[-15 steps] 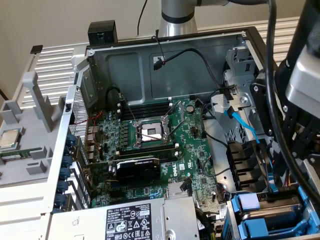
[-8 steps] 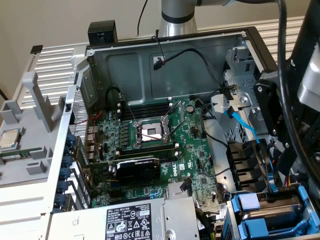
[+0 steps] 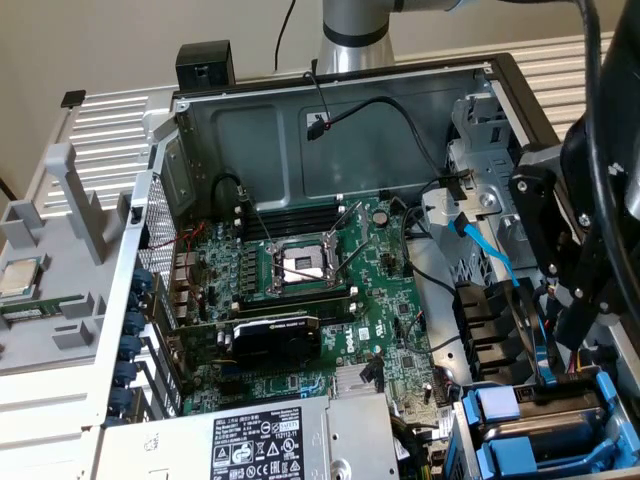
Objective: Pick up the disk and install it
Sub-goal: 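Insert the second disk wire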
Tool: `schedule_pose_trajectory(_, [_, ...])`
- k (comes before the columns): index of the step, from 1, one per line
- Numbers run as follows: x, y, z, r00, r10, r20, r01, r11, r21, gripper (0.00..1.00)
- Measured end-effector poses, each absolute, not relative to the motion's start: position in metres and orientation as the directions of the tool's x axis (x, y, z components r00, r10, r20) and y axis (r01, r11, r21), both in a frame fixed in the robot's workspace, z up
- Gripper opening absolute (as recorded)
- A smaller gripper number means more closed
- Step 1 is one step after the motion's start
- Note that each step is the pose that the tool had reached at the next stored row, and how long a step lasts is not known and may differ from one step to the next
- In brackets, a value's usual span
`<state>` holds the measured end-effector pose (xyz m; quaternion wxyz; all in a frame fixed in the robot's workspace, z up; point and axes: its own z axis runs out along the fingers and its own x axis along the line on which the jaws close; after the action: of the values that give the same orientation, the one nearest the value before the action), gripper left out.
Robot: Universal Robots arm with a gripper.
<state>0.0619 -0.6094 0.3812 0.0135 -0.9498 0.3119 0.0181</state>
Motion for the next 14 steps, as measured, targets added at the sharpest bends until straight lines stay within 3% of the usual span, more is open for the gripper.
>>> schedule_pose_trajectory(14, [0.0667,-0.6046,0.3829,0.859,-0.510,-0.042,-0.511,-0.859,-0.014,0.11])
